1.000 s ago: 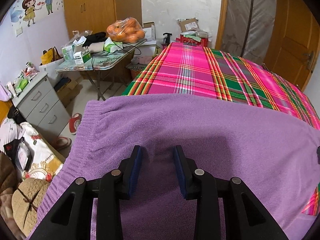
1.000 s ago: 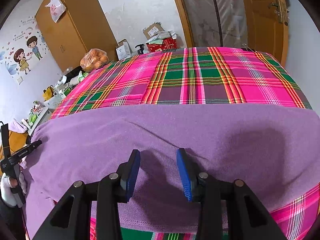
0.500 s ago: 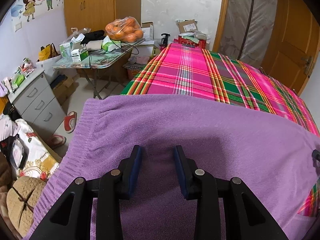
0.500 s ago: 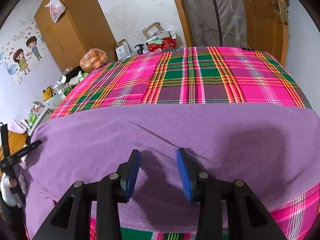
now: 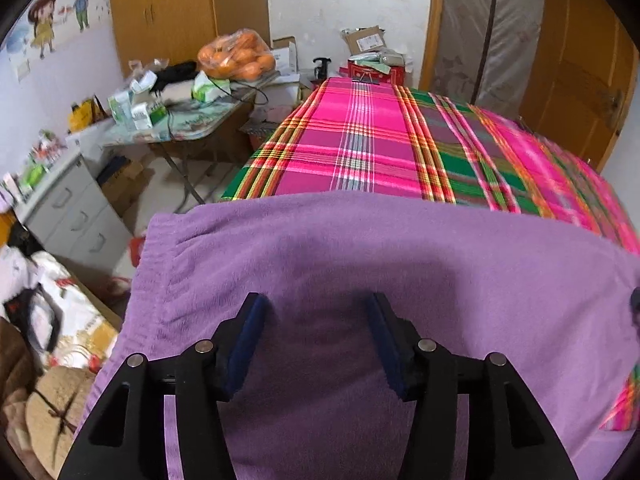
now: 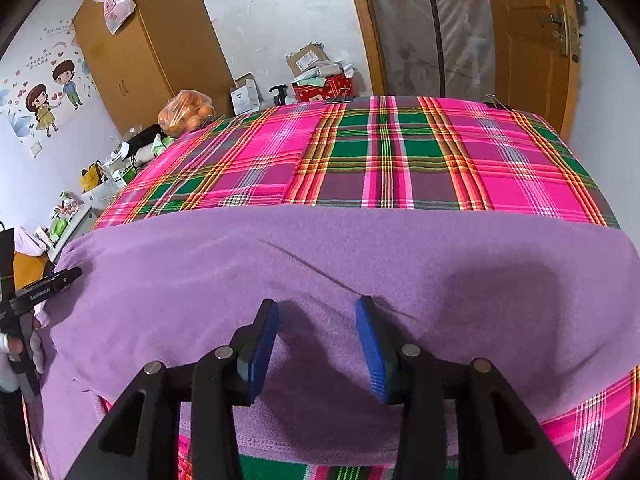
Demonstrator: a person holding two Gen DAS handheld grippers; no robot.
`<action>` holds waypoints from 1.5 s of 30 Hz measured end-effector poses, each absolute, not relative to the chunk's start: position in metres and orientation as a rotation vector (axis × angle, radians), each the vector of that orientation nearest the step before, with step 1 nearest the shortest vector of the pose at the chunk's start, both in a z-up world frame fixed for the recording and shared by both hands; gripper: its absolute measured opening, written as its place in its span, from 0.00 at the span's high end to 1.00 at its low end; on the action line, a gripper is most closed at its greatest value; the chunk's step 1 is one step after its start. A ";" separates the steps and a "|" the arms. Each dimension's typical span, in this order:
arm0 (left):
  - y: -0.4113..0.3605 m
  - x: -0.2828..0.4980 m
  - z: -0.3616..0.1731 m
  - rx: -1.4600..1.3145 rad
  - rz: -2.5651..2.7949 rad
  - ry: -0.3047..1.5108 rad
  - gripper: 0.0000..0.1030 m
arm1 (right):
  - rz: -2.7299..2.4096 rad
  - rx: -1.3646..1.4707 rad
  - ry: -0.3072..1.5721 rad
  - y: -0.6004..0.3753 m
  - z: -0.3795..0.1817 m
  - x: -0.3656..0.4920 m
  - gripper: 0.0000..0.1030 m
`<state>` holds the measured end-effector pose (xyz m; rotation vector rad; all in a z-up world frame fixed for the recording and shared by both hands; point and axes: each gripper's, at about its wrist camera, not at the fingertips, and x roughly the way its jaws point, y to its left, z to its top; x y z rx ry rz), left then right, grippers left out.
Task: Fold clothes
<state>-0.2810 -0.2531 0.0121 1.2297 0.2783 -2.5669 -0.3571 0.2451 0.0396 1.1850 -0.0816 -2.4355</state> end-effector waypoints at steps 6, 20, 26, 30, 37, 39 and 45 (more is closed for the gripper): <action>-0.303 -0.289 0.011 1.205 -2.477 0.315 0.46 | -2.427 1.182 -0.104 0.248 0.039 -0.358 0.59; -0.348 -0.264 0.025 1.062 -2.522 0.446 0.46 | -2.428 1.181 -0.099 0.247 0.039 -0.356 0.59; -0.373 -0.270 0.008 1.154 -2.519 0.527 0.43 | -2.425 1.181 -0.109 0.248 0.040 -0.356 0.59; -0.377 -0.276 0.005 1.164 -2.526 0.539 0.42 | -2.426 1.181 -0.107 0.247 0.039 -0.356 0.59; -0.382 -0.287 0.001 1.182 -2.544 0.549 0.48 | -2.425 1.181 -0.111 0.247 0.039 -0.356 0.59; -0.377 -0.289 0.003 1.182 -2.557 0.519 0.63 | -2.425 1.181 -0.111 0.247 0.039 -0.356 0.59; -0.364 -0.285 0.014 1.108 -2.591 0.424 0.75 | -2.420 1.179 -0.124 0.250 0.039 -0.356 0.59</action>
